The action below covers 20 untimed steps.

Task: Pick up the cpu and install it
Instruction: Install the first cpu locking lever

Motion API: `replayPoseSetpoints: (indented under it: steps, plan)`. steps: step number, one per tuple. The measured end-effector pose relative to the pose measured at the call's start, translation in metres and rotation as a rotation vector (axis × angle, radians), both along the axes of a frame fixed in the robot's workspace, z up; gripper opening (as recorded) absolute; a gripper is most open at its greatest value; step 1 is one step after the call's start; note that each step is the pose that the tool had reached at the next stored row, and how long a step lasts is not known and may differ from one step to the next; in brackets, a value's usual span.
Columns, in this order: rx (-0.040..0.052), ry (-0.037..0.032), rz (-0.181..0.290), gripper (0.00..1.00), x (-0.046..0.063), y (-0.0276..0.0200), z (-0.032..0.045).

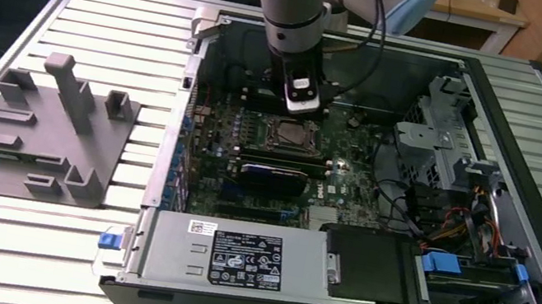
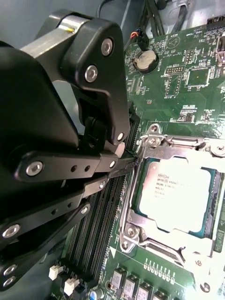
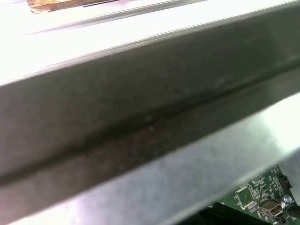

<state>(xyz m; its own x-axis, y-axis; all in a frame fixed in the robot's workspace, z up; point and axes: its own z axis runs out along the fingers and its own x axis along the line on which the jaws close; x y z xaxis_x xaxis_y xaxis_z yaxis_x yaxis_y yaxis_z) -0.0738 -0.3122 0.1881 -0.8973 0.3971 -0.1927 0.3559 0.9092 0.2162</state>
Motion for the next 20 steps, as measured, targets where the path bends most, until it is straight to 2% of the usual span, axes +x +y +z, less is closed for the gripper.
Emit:
replayPoseSetpoints:
  steps: [2,7,16,20]
  plan:
    - [0.0012,0.0003,0.000,0.11,0.0001,0.0000,0.0001]
    - [0.0112,0.0013,0.000,0.11,0.0003,0.0001,0.0016]
    - [0.0120,0.0017,0.000,0.11,0.0002,0.0000,0.0087]
    - [0.0125,0.0016,0.000,0.11,0.0003,0.0000,0.0091]
